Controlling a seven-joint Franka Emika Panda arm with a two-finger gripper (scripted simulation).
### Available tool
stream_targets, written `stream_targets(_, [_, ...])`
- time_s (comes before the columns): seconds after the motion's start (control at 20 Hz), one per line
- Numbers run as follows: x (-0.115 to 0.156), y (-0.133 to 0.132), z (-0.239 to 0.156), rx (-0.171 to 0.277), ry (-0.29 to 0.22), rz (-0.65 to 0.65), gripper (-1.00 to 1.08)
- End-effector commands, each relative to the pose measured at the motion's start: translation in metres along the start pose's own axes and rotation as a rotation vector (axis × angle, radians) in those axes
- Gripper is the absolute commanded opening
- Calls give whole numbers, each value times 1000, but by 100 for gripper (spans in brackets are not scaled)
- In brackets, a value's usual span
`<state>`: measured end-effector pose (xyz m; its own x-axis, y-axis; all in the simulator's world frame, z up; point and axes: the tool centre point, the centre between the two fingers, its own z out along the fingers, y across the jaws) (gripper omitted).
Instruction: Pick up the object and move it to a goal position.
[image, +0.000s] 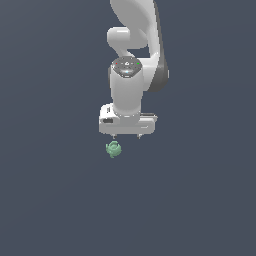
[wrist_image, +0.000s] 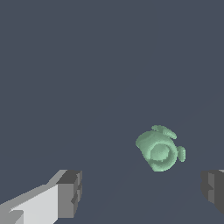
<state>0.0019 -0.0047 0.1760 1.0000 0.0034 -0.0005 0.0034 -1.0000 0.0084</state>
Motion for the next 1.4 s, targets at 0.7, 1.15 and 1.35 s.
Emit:
stream_targets(0.7, [4, 16, -14, 6, 11, 10, 100])
stream_targets(1.15, [2, 24, 1, 3, 9, -70, 100])
stream_targets(1.35, [0, 31, 13, 1, 8, -136, 100])
